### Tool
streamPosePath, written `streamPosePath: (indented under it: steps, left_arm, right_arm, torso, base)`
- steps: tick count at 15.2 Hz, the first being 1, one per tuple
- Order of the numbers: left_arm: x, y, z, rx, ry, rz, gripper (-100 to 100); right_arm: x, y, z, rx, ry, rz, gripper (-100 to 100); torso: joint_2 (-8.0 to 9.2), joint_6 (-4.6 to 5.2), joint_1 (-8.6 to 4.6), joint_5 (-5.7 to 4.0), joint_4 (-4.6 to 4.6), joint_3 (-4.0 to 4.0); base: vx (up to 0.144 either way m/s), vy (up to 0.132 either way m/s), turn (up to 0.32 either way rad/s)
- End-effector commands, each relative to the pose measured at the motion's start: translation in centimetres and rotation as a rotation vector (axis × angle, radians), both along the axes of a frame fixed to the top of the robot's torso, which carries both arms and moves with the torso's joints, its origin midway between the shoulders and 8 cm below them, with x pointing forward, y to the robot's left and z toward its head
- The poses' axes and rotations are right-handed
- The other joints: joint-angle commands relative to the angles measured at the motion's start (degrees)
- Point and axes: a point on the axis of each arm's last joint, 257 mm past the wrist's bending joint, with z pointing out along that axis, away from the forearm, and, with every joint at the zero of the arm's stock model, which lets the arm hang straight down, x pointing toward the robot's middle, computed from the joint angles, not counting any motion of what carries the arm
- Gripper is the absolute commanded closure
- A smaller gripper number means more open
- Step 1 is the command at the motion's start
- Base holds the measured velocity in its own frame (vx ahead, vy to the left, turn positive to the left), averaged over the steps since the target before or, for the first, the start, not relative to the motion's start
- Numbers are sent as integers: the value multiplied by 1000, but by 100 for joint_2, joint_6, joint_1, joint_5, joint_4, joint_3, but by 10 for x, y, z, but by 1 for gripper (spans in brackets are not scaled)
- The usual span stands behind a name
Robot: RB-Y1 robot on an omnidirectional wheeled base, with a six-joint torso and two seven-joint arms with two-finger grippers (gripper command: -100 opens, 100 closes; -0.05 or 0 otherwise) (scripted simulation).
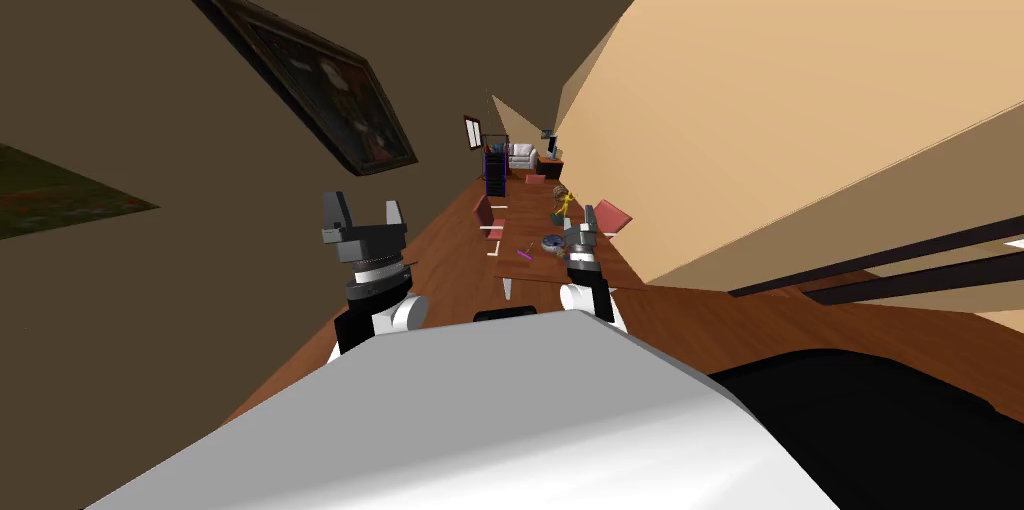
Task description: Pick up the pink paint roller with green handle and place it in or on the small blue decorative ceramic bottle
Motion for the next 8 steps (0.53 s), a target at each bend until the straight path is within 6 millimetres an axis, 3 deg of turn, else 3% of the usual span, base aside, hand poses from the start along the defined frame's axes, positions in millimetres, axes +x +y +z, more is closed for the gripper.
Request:
streamPosePath:
  steps: [1,6,8]
  left_arm:
    - [0,0,0,0,0,0,0]
    - [0,0,0,0,0,0,0]
    - [0,0,0,0,0,0,0]
  right_arm:
    - [2,-1,-5,-14,17,22,-100]
    - [8,-11,-27,-2,78,72,-100]
    - [13,-25,-49,34,136,94,-100]
  torso:
    - [0,0,0,0,0,0]
    - [6,-1,38,8,1,3]
    - [7,-1,39,9,1,4]
  base:
    - [-6,24,24]
    - [-14,86,37]
    - [-10,116,57]
